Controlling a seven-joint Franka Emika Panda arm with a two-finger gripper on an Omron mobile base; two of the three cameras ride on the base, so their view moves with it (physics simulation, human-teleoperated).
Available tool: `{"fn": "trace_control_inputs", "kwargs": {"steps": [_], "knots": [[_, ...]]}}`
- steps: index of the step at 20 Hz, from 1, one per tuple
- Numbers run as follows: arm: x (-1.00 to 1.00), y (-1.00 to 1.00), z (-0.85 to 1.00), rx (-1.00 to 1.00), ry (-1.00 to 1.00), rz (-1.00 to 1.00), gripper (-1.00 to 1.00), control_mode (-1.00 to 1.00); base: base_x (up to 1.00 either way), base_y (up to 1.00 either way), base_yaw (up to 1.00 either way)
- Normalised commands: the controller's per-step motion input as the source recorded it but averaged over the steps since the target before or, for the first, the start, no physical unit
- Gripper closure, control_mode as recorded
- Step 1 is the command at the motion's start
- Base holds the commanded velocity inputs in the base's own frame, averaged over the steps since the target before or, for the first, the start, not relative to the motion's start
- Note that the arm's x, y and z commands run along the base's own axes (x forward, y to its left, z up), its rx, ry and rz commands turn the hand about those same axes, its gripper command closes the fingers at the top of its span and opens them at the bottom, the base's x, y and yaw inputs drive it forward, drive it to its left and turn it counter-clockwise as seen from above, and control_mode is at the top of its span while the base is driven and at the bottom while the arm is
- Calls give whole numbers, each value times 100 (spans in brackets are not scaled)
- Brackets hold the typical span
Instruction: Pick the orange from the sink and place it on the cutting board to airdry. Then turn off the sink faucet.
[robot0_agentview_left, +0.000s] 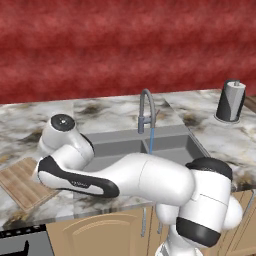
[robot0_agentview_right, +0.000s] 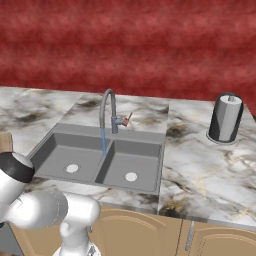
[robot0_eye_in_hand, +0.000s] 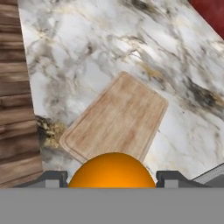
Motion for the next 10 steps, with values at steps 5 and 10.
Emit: {"fn": "trace_control_inputs", "kwargs": {"steps": [5,10], "knots": [[1,7,-7,0,0,-6,100,-100,0,0,0],[6,6,-10,0,3,-11,100,-100,0,0,0]]}}
